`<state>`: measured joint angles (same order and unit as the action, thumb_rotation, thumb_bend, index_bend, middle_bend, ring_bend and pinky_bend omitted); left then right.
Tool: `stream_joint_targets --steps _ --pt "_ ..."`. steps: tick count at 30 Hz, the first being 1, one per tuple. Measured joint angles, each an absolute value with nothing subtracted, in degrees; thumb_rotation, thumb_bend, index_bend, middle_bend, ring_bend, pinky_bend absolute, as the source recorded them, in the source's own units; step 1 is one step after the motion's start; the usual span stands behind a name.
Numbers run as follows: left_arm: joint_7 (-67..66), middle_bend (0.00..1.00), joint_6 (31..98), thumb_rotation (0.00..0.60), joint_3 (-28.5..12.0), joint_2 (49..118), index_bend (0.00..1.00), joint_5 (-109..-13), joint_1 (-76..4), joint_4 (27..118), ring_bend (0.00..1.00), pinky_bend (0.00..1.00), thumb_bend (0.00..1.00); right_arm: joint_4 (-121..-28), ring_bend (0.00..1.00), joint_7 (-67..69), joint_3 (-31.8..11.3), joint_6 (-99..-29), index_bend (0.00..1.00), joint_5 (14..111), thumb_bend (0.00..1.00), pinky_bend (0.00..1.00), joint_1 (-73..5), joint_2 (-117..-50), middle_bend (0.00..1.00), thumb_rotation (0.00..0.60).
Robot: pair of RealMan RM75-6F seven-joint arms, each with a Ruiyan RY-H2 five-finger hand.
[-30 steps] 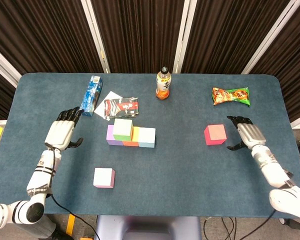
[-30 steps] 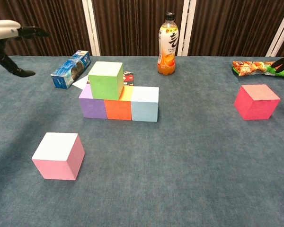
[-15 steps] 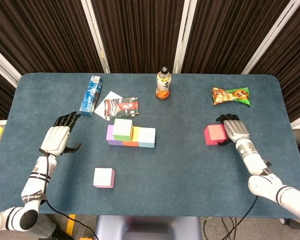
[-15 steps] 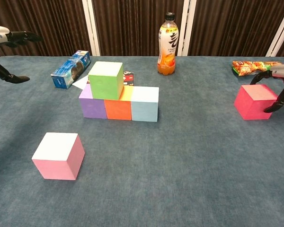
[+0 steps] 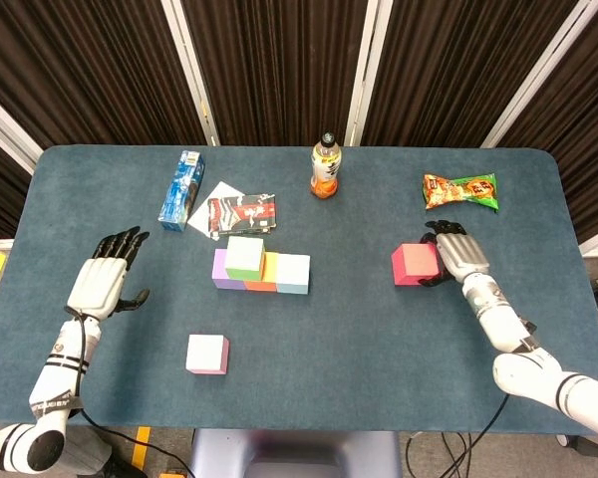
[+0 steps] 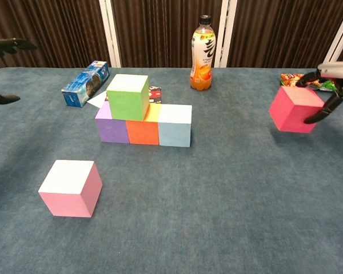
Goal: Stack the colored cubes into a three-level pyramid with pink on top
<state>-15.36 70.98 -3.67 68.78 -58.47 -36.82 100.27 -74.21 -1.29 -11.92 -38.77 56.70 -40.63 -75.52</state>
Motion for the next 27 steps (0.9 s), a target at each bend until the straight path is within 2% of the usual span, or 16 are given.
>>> stream_joint_targets --steps 6,12,20,27 --pt "-16.1 0.0 71.8 0.6 -2.6 69.4 0.07 -61.5 -34.4 99.5 0.0 0.07 0.31 -89.7 0.04 -3.2 -14.2 -38.8 0.59 52.6 0.27 0.15 -42.8 -67.9 0.19 0.6" --pt "-15.6 0.0 73.3 0.6 -2.5 69.7 0.07 -65.6 -32.8 99.6 0.0 0.08 0.31 -96.1 0.04 -12.5 -14.5 -41.1 0.59 39.7 0.28 0.15 -49.7 -66.5 0.19 0.6" --pt "-15.0 0.0 73.2 0.6 -2.5 69.3 0.07 -69.8 -31.3 99.9 0.0 0.07 0.31 -99.1 0.04 -26.8 -14.0 -49.5 0.59 18.4 0.28 0.15 -62.7 -71.8 0.19 0.6" --pt "-13.9 0.0 72.2 0.6 -2.8 69.3 0.07 -71.2 -30.4 99.5 0.0 0.07 0.3 -96.4 0.04 -35.7 -14.7 -55.5 0.58 6.8 0.28 0.15 -71.9 -79.9 0.19 0.6"
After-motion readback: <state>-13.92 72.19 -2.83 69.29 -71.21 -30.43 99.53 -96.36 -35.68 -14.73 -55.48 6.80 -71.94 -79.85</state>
